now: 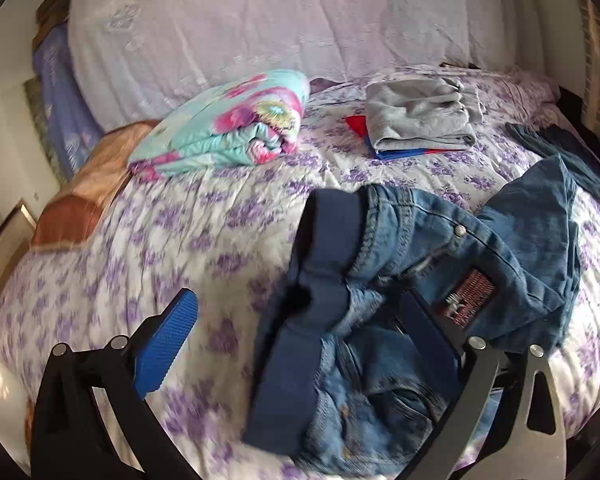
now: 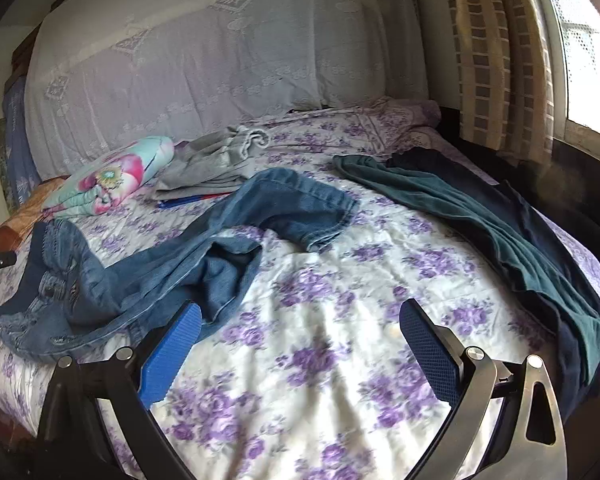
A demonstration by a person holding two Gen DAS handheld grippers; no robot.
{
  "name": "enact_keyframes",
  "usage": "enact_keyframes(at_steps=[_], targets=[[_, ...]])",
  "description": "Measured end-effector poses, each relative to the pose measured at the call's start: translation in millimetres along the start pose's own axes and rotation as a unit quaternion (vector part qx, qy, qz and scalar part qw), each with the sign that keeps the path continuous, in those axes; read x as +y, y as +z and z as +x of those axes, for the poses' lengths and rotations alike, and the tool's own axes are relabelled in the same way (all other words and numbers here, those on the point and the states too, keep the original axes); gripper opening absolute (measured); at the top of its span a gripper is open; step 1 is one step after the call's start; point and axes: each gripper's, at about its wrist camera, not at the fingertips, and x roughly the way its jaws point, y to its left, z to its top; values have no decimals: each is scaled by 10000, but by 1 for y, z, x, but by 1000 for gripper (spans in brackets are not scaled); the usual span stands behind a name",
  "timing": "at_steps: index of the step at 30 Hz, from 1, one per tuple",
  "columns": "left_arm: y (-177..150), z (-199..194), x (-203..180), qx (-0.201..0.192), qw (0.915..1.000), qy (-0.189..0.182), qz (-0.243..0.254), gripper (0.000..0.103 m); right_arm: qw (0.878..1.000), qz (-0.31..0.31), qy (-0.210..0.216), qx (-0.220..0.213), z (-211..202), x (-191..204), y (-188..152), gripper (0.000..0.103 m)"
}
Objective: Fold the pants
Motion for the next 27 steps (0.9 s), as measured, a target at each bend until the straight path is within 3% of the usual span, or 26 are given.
enact_keyframes(at_steps=[6,11,12,13,14,16,18,22,27], targets=[[29,56,-5,99,9952,-619,752,99,9985,374,-408,4,12,-37,14,100],[29,100,-31,651,9802,-1250,1389,99,9977,320,-602,-68,25,-54,25,98],[28,102,-36,714,9780,-1351,1423,92,9973,235,-684,-92,29,-57,28,92],[28,104,-37,768,9778,-1364,1394,87,9973,173,-709,-78,33,-59,32,88],[30,105,-36,807,9791,-1334,1303,73,9976,108,-677,-31,40,-62,37,82],[35,105,-27,862,9807,-1452,982,61,9987,97,-487,66,56,-68,48,80],[41,101,-13,852,9817,-1573,652,40,9994,8,-316,153,77,-67,60,80],[48,107,10,899,9871,-1308,194,38,9990,-226,-129,370,134,-56,83,83],[58,124,54,884,9879,-1029,-749,38,9949,-33,-22,1007,223,-40,96,85]])
